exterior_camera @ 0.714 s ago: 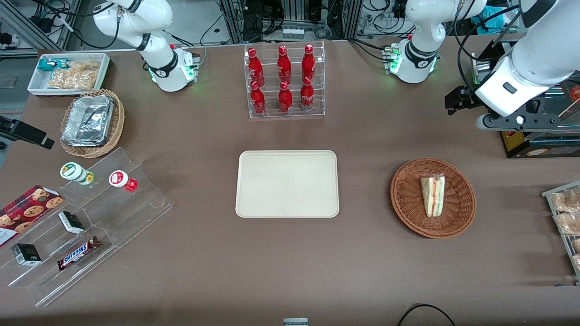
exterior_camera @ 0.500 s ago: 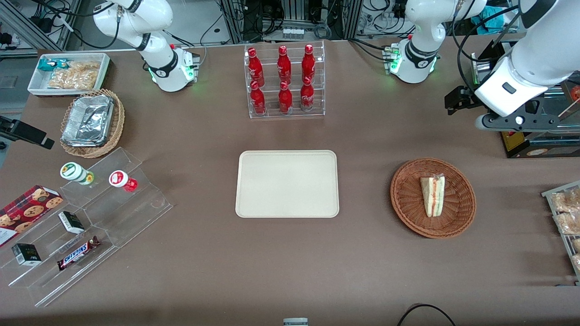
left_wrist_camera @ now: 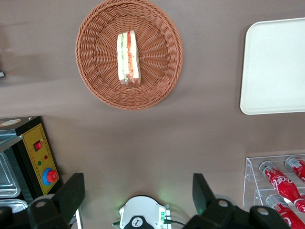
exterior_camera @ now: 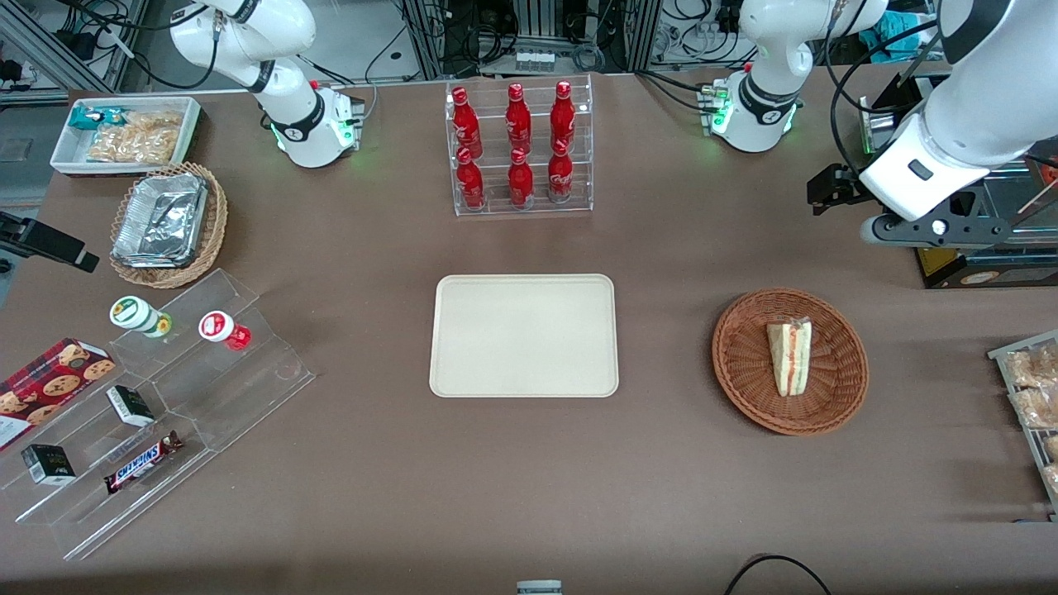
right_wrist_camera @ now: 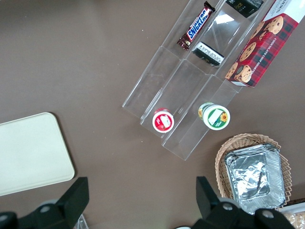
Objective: Place sandwich from basket to tray
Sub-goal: 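Move the left gripper toward the wicker basket holding the sandwich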
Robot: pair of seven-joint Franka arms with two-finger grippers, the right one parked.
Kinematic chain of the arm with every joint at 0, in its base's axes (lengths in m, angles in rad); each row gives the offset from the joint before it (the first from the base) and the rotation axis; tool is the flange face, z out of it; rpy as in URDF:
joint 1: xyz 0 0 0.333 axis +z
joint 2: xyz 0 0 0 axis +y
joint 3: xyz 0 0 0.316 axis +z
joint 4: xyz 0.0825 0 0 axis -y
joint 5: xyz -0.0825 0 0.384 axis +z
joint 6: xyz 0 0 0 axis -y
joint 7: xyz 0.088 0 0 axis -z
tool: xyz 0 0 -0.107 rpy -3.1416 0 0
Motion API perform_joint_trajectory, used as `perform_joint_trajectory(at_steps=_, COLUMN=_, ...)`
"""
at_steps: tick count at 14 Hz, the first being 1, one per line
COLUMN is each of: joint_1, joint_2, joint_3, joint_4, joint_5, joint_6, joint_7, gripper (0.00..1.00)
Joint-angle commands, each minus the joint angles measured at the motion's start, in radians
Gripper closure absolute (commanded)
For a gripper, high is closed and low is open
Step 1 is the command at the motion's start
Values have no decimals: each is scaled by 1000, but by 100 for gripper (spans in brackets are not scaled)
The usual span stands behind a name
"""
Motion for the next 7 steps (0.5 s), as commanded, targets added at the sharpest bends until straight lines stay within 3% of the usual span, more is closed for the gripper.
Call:
perform_joint_trajectory(at_steps=1, joint_1=-1, joint_2=-16, joint_3=59, joint_4=-77, joint_5=-11, joint_6=64, joint_7=28, gripper=0)
perform_joint_trajectory(at_steps=4, joint_1=1, joint_2=35, joint_3=77, joint_4=-239, joint_5=-5, joint_6=241, joint_7=12, gripper=0)
perform_joint_trajectory(at_steps=7, joint_1=1, joint_2=96, joint_3=139, joint_4=-432, joint_5=-8, joint_6=542, joint_7=-100, gripper=0)
